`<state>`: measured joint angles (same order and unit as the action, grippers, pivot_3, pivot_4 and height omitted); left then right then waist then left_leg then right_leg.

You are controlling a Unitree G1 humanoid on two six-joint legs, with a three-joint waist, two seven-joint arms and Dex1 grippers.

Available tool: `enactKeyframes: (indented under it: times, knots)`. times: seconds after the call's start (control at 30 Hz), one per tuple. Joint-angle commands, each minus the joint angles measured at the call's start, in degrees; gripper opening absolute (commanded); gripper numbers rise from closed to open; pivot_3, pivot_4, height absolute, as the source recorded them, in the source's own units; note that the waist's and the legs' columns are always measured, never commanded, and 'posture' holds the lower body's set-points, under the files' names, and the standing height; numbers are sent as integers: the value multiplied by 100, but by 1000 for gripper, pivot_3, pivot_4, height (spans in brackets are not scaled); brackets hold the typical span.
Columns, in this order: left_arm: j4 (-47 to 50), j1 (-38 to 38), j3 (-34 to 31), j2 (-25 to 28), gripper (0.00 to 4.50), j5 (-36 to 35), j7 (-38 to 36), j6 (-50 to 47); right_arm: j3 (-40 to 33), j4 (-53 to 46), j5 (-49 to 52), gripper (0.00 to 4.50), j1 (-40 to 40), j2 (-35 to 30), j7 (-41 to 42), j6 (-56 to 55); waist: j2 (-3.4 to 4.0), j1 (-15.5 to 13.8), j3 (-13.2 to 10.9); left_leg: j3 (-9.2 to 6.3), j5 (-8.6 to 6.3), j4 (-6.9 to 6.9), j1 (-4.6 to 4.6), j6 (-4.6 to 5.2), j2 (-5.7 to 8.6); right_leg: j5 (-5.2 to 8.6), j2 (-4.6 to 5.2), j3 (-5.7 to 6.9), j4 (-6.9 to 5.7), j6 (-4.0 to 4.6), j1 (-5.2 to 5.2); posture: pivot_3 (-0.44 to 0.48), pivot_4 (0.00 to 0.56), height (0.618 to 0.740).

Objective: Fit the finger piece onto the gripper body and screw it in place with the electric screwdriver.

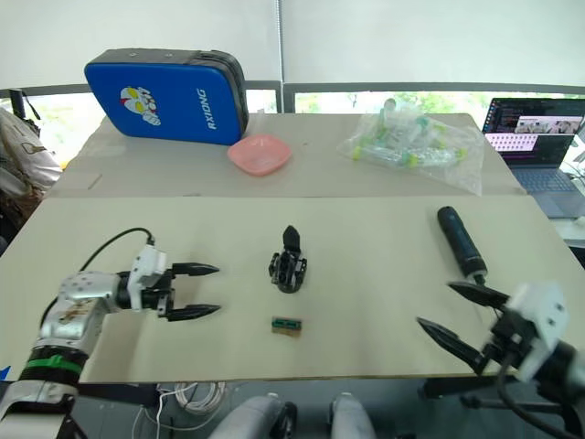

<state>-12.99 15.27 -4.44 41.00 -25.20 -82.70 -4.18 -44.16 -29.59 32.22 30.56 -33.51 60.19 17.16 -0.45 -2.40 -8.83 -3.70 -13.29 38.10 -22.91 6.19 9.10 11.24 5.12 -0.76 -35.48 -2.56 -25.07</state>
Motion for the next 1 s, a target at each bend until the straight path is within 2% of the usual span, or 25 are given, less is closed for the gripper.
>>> enactKeyframes:
  times: [0.03, 0.17, 0.3, 0.4, 0.5, 0.57, 0.63, 0.8, 1.0]
  knots:
    - [852, -92, -480, 196, 4450, -704, 252, -808, -748, 49, 122, 4500, 559, 447, -213, -418, 3, -13, -2, 0, 0, -1, 0, 0, 0, 2, -1, -1, -1, -3, 0, 0, 150, 740]
    - [1607, -85, -700, 169, 4450, -1308, 653, -1605, -821, 362, 109, 4500, 928, 854, -497, -550, 8, 16, -5, 0, 0, -5, 5, -1, -1, 30, -1, -8, -3, -45, 4, 0, 150, 740]
    - [2117, -54, -840, 132, 4450, -1566, 978, -1851, -656, 464, 207, 4500, 442, 583, -1043, -254, 23, 140, -10, 9, 0, -6, 14, -2, -1, 30, 2, -19, -20, -43, 4, 0, 150, 740]
    - [2319, 41, -782, 188, 4450, -1741, 1120, -2160, -276, 783, 0, 4500, -439, -151, -1370, 90, 24, 229, -12, 14, 3, -7, 23, -8, -2, 30, 4, -21, -33, -41, 4, 0, 150, 740]
    - [2502, 177, -747, 165, 4450, -1854, 1329, -2395, 231, 1566, 30, 4500, -1659, -994, -1900, 1107, 24, 247, -16, 16, 12, -7, 34, -23, -5, 24, 10, -6, -34, -35, 3, 0, 150, 740]
    - [2602, 264, -728, 105, 4450, -1891, 1478, -2453, 855, 2244, -254, 4500, -2427, -1544, -2146, 1800, 23, 211, -17, 15, 16, -16, 35, -28, -8, 23, 11, 2, -33, -25, -1, 0, 150, 740]
    - [2685, 353, -725, 72, 4450, -1960, 1591, -2544, 1615, 2947, -674, 4500, -3143, -2000, -2166, 2111, 23, 163, -19, 15, 19, -18, 34, -32, -10, -1, 11, 8, -32, 31, -6, 0, 150, 740]
    - [2708, 543, -754, 21, 4450, -1986, 1752, -2592, 2849, 4541, -1286, 4500, -4784, -2064, -1820, 1716, 23, 106, -19, 15, 40, -22, 1, -66, -8, -1, 11, 14, -30, 41, -20, 0, 150, 740]
    - [2777, 563, -750, 85, 4450, -2059, 1741, -2704, 3668, 6409, -2050, 4500, -6035, -1923, -1727, 1073, 25, 106, -18, 15, 35, -23, -19, -58, 2, -8, 16, 13, 16, 23, -19, 0, 150, 740]
